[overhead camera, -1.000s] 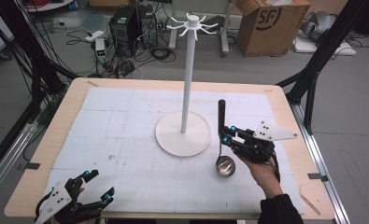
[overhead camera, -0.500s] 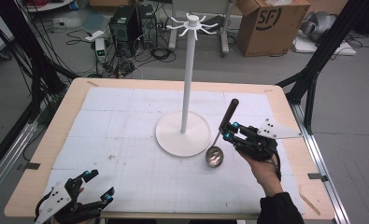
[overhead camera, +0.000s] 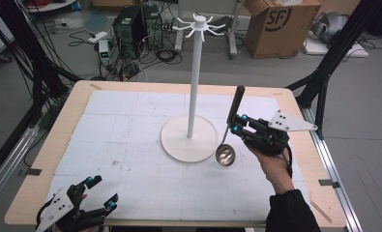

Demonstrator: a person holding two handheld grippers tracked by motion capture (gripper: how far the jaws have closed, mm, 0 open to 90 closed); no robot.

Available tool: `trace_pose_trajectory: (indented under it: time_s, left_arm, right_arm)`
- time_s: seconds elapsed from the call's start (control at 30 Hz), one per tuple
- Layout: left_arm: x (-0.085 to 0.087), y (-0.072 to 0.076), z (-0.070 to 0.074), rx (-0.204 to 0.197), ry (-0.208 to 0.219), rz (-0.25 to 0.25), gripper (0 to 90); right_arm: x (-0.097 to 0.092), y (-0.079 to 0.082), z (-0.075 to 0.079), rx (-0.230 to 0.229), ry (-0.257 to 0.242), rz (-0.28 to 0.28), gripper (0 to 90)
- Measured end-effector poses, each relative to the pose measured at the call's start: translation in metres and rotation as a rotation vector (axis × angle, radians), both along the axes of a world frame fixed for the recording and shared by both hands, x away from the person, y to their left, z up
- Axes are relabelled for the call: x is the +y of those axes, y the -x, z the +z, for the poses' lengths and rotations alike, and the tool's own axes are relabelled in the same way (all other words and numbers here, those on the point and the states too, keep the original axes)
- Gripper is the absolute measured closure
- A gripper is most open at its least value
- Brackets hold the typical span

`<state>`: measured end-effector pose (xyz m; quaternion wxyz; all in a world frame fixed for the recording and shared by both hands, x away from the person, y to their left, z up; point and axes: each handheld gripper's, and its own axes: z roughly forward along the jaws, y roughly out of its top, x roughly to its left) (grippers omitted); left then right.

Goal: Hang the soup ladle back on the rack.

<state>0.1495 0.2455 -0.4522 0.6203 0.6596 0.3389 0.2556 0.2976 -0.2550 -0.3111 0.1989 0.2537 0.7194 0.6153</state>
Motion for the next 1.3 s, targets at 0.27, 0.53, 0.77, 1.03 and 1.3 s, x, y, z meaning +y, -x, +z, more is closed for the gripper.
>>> trace_pose_trajectory:
  time_s: [0.27,0.53,0.77,1.03,1.3]
  left_arm:
    - [0.001,-0.001,0.000,-0.002,0.007,-0.005,19.8]
    - [0.003,-0.004,-0.001,0.004,0.023,-0.004,19.9]
    - [0.004,-0.003,0.000,0.002,0.024,-0.006,19.9]
    - [0.006,-0.001,0.000,0.001,0.030,0.002,19.9]
    - [0.008,0.000,0.001,0.001,0.029,0.003,19.9]
  right_arm:
    - [0.004,-0.016,0.027,-0.008,-0.022,0.002,73.9]
    - [0.008,-0.039,0.055,-0.018,-0.032,0.009,73.9]
    - [0.015,-0.054,0.073,-0.012,-0.038,0.035,73.9]
    - [0.022,-0.064,0.087,-0.007,-0.019,0.055,73.8]
    - [0.028,-0.070,0.094,0.004,-0.008,0.072,73.8]
